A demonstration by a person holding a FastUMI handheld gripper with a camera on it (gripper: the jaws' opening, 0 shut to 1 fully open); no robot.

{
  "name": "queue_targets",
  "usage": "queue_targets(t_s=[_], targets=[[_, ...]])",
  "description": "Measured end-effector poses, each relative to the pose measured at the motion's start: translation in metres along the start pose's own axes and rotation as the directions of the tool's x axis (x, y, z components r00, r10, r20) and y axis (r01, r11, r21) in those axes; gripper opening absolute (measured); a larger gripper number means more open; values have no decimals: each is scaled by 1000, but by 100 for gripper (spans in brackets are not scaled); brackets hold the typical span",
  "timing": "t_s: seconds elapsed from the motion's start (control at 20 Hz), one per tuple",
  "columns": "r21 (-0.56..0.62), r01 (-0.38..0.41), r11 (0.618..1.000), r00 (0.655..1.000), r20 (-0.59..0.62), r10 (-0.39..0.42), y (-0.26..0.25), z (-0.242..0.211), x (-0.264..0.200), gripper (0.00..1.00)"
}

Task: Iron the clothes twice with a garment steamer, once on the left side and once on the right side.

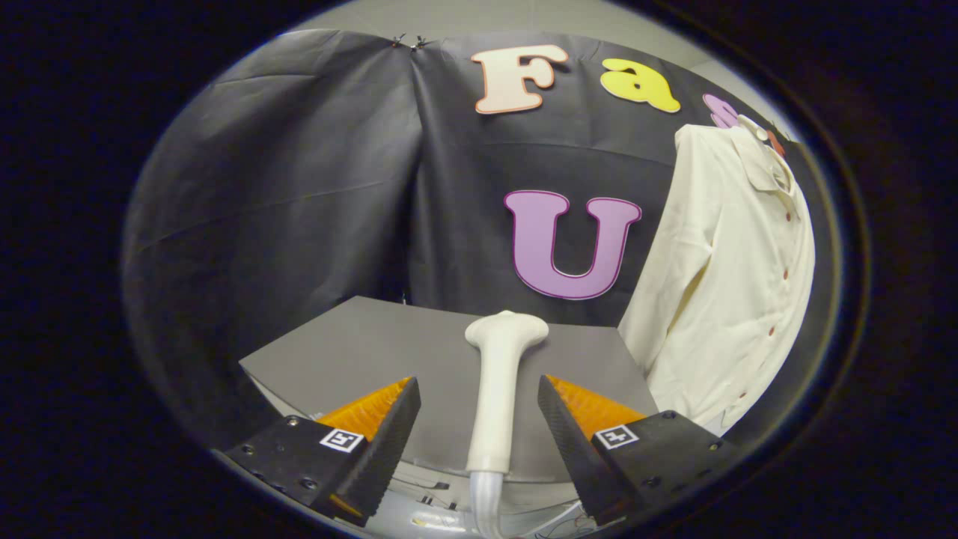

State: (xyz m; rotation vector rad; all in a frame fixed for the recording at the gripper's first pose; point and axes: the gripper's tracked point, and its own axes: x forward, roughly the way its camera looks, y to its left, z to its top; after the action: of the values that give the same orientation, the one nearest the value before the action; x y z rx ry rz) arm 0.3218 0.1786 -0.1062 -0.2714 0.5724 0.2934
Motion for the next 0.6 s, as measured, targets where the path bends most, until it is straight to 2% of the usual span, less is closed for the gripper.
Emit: queue_targets(t_s=[0.15,0.25,0.4,0.45,0.5,0.6], targets=[[-19,-9,1000,988,-154,6,-7,-11,34,97],[-4,-8,1000,956,-294,7,-8,-27,47,97],[66,-15,998,911,-409,41,-1,-33,65,95],[82,-8,997,898,-438,43,-1,-39,67,92],[82,3,997,869,-493,37,-3,-49,67,90],[87,29,996,829,-559,25,-5,-54,73,77]])
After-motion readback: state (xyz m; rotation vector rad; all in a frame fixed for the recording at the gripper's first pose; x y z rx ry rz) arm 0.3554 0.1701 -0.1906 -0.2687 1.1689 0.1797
